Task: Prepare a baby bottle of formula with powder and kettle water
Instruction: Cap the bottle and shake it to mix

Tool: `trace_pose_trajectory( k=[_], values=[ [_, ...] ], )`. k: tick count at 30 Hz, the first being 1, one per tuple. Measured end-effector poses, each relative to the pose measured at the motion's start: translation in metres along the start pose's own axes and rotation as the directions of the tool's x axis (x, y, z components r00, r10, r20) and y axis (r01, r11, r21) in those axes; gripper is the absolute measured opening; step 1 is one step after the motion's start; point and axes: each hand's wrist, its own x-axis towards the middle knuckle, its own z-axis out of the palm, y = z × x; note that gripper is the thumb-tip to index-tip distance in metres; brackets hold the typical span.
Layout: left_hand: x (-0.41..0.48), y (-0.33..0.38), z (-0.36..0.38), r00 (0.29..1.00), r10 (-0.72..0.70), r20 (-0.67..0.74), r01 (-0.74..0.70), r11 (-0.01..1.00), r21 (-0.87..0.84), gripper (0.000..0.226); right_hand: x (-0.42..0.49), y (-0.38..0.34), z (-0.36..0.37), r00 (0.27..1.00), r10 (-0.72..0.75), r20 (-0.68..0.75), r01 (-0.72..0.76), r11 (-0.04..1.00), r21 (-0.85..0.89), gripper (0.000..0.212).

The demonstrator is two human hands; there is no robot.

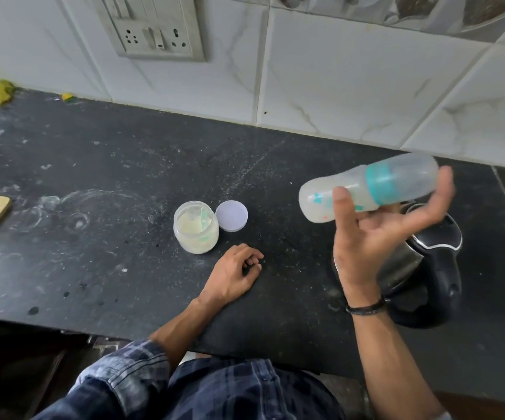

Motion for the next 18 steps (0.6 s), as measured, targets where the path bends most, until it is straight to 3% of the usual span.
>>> trace_pose_trajectory(
  k=[3,7,10,13,16,18],
  values=[
    [0.000,-0.002,0.001,1.000,0.003,0.009,-0.003,1.000,0.001,0.017,-0.008,0.001,0.002,0.983,0.184,0.011,-0.182,0.979,-0.096,0.091],
    [0.000,-0.001,0.000,1.000,0.001,0.008,-0.001,1.000,0.003,0.017,-0.014,0.005,-0.006,1.000,0.021,0.021,-0.019,0.996,-0.089,0.090],
    [-0.001,-0.002,0.001,1.000,0.002,0.015,-0.002,1.000,0.006,0.017,-0.017,0.011,-0.006,0.974,0.194,0.113,-0.173,0.970,-0.171,0.092],
    [0.000,0.000,0.000,1.000,0.007,0.010,-0.007,1.000,0.004,0.017,-0.013,0.015,-0.007,0.981,0.195,0.006,-0.194,0.977,-0.087,0.090],
    [0.001,-0.001,0.001,1.000,0.003,0.007,-0.003,1.000,0.000,0.016,-0.009,0.019,-0.011,0.951,0.304,0.058,-0.293,0.945,-0.145,0.091],
    [-0.001,0.000,0.001,1.000,0.010,0.009,-0.010,1.000,-0.004,0.016,-0.016,0.018,-0.012,0.956,0.285,0.078,-0.280,0.958,-0.068,0.092]
  ],
)
